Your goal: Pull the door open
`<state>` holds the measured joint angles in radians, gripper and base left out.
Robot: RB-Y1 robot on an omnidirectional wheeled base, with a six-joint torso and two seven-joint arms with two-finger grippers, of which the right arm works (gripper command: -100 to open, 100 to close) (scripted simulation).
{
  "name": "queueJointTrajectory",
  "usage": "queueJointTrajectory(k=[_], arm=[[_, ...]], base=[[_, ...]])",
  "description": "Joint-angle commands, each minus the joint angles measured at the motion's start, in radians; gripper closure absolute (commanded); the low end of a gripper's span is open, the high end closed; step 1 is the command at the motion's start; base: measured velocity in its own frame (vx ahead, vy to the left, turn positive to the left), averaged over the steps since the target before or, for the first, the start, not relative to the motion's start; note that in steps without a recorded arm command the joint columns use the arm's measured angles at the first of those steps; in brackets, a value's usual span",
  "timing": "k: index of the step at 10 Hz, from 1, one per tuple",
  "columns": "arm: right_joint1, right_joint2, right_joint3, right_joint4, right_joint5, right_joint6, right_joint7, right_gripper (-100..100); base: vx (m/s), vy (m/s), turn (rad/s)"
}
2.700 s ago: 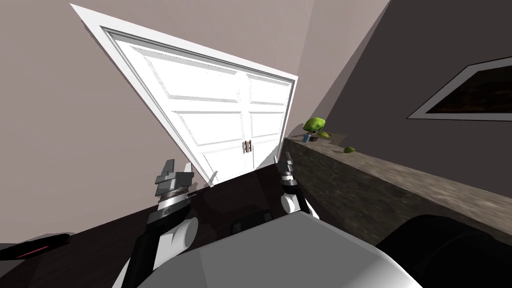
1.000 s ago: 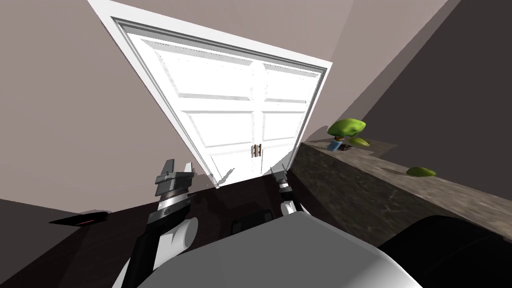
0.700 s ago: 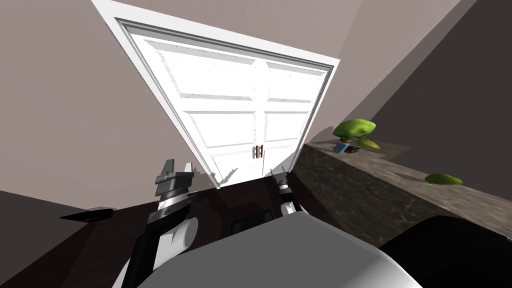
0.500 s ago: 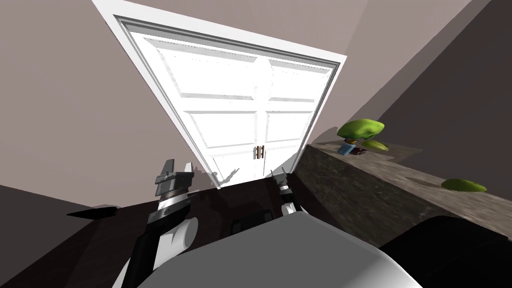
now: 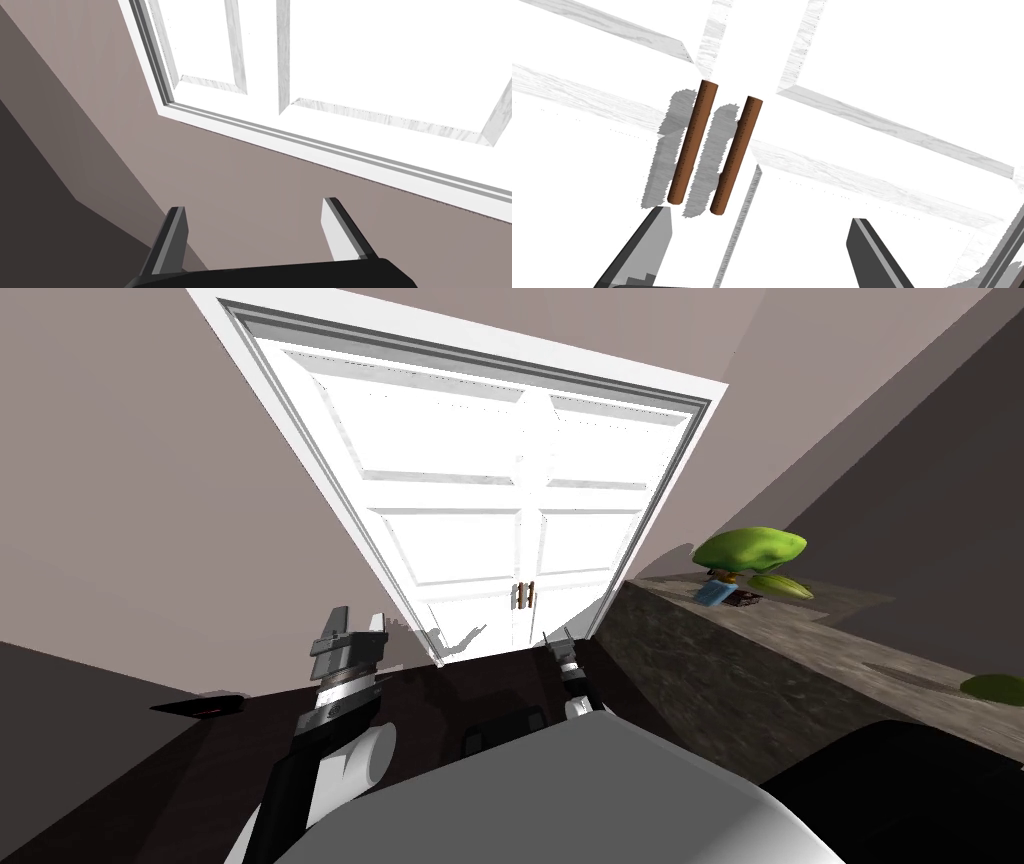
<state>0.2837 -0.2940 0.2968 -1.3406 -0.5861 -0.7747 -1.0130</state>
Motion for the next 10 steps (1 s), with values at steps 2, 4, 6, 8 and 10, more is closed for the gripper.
queueJointTrajectory(k=[2, 4, 6, 8, 10], arm=[[-0.009, -0.010, 0.010, 0.039, -0.016, -0.014, -0.038, -100], [-0.020, -0.022, 0.022, 0.081, -0.036, -0.025, -0.080, -100], [-0.030, -0.033, 0.033, 0.123, -0.056, -0.036, -0.122, -100], [-0.040, -0.043, 0.044, 0.161, -0.075, -0.047, -0.159, -100], [-0.050, -0.053, 0.053, 0.197, -0.092, -0.056, -0.195, -100]], base=[[0.069, -0.011, 0.060], [0.072, 0.004, 0.059], [0.099, -0.012, 0.074], [0.105, -0.018, 0.075], [0.096, -0.012, 0.064]])
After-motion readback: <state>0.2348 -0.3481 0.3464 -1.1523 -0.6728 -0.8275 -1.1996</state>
